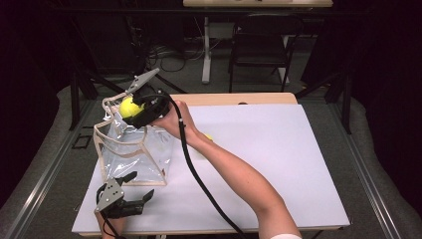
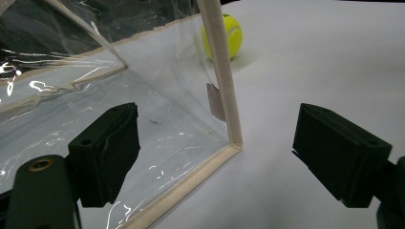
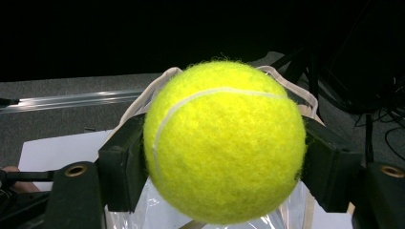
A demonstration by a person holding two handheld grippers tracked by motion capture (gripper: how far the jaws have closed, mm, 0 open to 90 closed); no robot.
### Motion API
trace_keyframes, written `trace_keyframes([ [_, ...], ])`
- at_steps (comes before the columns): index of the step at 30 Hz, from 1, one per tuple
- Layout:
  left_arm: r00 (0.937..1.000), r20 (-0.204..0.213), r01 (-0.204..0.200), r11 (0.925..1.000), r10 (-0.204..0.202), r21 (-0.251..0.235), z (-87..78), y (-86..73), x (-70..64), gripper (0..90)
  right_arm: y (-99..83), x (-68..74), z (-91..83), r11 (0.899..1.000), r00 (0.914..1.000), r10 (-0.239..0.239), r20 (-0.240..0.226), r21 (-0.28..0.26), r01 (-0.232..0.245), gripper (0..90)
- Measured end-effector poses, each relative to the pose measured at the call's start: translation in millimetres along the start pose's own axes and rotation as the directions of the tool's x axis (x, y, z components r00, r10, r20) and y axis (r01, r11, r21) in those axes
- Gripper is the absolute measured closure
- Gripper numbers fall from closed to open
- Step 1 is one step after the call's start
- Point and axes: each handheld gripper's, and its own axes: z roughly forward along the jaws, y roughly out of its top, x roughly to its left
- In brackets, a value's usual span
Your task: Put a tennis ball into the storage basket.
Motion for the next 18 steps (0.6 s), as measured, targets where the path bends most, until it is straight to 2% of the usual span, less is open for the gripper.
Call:
trace_keyframes([
  [18, 1.0000, 0.000, -0.001, 1.0000, 0.001, 0.000, -0.4, 0.1, 0.2, 16.0, 3.3, 4.4, 10.8, 0.998, 0.9993, -0.008, -0.036, 0.055, 0.010, 26.6],
])
